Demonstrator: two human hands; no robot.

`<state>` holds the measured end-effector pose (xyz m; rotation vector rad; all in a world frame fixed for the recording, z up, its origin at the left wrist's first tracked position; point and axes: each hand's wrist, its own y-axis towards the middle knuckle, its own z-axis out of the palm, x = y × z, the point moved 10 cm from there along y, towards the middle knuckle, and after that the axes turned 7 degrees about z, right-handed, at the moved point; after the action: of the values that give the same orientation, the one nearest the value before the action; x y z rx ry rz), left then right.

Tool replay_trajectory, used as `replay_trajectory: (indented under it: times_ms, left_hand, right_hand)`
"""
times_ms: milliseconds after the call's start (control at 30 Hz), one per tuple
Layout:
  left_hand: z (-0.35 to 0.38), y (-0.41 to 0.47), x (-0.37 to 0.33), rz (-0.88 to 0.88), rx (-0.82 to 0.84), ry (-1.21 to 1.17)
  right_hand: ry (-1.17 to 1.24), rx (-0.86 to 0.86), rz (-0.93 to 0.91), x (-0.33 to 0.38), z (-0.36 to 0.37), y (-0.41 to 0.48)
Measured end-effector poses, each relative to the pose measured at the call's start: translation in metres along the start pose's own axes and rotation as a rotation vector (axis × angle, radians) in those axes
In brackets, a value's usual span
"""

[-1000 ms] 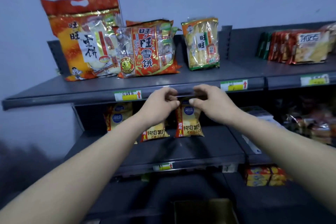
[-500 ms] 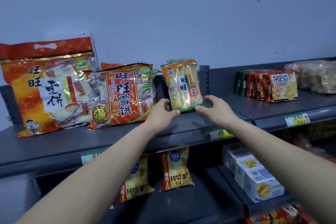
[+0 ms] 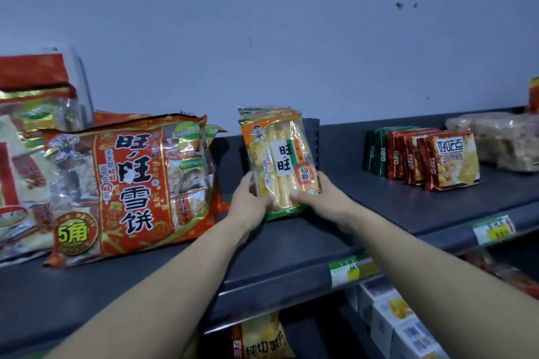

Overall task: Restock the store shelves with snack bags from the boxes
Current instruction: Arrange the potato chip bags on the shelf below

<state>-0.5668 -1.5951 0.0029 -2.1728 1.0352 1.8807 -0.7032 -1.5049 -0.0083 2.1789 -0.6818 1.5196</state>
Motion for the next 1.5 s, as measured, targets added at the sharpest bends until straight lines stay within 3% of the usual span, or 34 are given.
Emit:
replay_trajectory:
  times_ms: [167, 267, 533, 867, 1500]
  left_hand:
    - [0.005, 0.008, 0.003, -0.061, -0.030, -0.058]
    - [0.021, 0.015, 0.007, -0.072, 0.049, -0.152]
    - [0.030, 0.021, -0.005, 0.105, 0.035, 0.001]
    - [0.031, 0.029, 0.015, 0.052, 0.105, 0.189]
    - [0.031, 0.009, -0.003, 0.077, 0.064, 0.179]
  right_hand:
    - [-0.067, 0.050, -0.028, -0.005, -0.003, 0.014]
    - [-0.065, 0.002, -0.053, -0.008, -0.008, 0.020]
    - [-0.231, -0.102, -0.050, -0.010, -0.019, 0.039]
    - [-0.229, -0.188, -0.001, -0.014, -0.027, 0.040]
    - [-0.288, -0.261, -0.013, -0.009, -0.039, 0.012]
